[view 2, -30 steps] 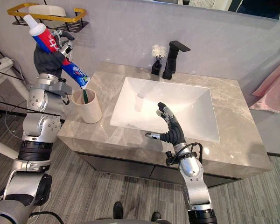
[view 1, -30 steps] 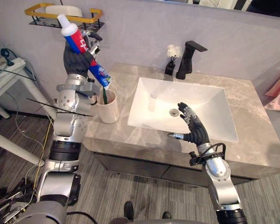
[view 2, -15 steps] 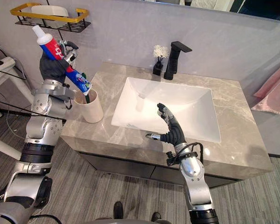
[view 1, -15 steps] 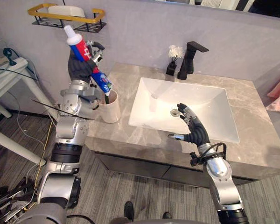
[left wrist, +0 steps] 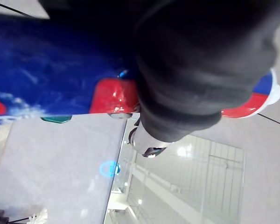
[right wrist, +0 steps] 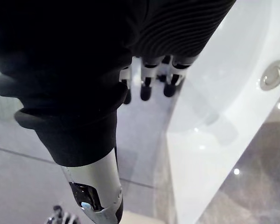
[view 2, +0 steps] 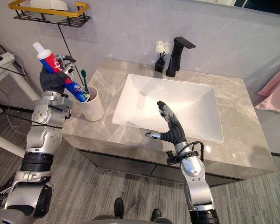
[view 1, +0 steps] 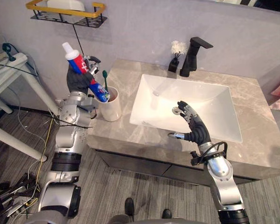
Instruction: Organize washtable
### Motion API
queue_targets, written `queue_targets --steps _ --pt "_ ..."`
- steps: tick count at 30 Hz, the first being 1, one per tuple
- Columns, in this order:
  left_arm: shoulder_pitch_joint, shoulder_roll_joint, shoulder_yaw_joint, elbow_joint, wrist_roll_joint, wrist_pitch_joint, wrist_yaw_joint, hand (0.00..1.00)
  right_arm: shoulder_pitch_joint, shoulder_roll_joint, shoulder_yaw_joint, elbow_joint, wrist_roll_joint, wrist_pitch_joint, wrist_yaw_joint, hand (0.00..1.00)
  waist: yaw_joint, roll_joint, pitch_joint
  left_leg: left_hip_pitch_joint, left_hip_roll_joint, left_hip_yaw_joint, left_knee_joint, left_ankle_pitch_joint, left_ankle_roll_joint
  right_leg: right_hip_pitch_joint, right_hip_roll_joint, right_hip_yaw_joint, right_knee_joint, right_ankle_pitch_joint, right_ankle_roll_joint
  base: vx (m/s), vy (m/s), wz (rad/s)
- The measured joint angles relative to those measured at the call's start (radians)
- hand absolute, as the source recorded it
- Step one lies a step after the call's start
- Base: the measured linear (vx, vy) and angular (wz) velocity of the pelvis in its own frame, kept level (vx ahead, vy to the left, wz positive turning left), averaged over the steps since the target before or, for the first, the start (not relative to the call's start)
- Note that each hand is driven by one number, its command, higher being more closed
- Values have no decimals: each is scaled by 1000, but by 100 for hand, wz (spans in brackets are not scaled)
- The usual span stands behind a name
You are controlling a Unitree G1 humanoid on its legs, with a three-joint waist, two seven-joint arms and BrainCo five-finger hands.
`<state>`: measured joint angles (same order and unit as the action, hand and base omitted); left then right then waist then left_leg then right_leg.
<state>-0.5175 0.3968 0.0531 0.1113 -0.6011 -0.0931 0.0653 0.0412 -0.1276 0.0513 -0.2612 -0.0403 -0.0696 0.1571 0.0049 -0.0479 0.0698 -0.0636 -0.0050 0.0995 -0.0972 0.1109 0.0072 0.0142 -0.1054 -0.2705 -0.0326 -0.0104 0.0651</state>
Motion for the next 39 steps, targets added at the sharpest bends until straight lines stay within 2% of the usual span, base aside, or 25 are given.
queue_targets --steps 4,5,10,28,31,35,39 --pt "16 -2 1 -9 -6 0 0 100 10 0 0 0 0 1 2 0 4 -1 1 1 0 1 0 0 0 0 -1 0 2 0 0 0 0 0" --pt "26 -2 1 -20 -6 0 0 0 10 0 0 0 0 1 2 0 4 -2 2 1 0 1 0 0 0 0 -1 1 2 0 0 0 0 0" --pt "37 -2 3 -37 -4 1 -3 0 10 0 0 0 0 1 4 0 8 -17 14 1 1 4 0 0 0 -1 -1 1 2 0 0 0 0 0" --pt "31 2 -16 -103 27 0 -28 0 10 0 -1 0 0 1 22 0 6 -18 14 1 0 7 0 0 0 -1 -1 1 1 0 0 0 0 0" --pt "-11 25 -29 -102 27 0 -22 0 9 0 4 0 0 1 22 0 7 -17 13 2 0 6 0 0 0 0 -1 1 2 0 0 0 0 0" --pt "-129 110 -50 -101 23 -7 -19 0 4 -13 9 0 0 1 22 0 7 -14 10 7 -2 2 0 1 0 6 -2 -1 2 0 0 0 0 1" --pt "-205 202 -44 -103 19 -48 -17 0 -4 -41 40 1 0 0 23 0 9 -4 1 13 -5 -11 0 1 0 19 -3 -11 -3 -2 -2 1 0 6"
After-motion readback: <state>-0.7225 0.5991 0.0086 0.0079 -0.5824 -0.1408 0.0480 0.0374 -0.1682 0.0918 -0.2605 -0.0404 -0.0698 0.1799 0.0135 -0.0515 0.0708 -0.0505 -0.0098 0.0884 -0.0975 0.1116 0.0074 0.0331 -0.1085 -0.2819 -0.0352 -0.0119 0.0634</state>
